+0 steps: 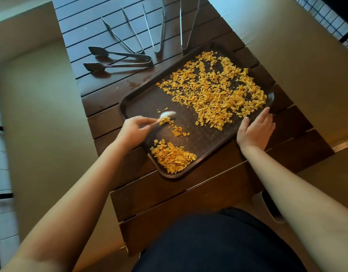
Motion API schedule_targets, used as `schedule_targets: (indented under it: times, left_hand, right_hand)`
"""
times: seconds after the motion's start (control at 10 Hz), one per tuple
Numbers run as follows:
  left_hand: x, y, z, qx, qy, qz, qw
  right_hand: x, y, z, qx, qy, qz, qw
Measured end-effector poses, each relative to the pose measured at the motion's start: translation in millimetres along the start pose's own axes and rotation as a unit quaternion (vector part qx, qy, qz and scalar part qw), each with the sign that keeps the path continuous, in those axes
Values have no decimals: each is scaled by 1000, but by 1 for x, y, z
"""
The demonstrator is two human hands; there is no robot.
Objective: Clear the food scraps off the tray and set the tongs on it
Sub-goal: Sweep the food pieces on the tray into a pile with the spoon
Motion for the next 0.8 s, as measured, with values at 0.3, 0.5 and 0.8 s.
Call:
schedule_targets:
  times: [0.3,0.5,0.8]
  left_hand:
    - [7,12,-3,-13,-95,-16,995]
    - [7,19,-1,15,-66,-14,998]
    - [5,-5,2,-48,-96,23,994]
  right_hand:
    - [0,1,0,2,-2,-2,1000]
    - [0,1,0,1,-1,-3,1000]
    - [1,2,2,7,-1,0,1000]
Point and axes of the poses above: each hand's wrist, its own y-axis away from the middle knuckle, its own z-axis out of the back of the hand, x = y × z, the point moved 4 cm from there along -y, towards the middle knuckle, and after that the axes turned 3 degrees about z, right-handed, at the moved point
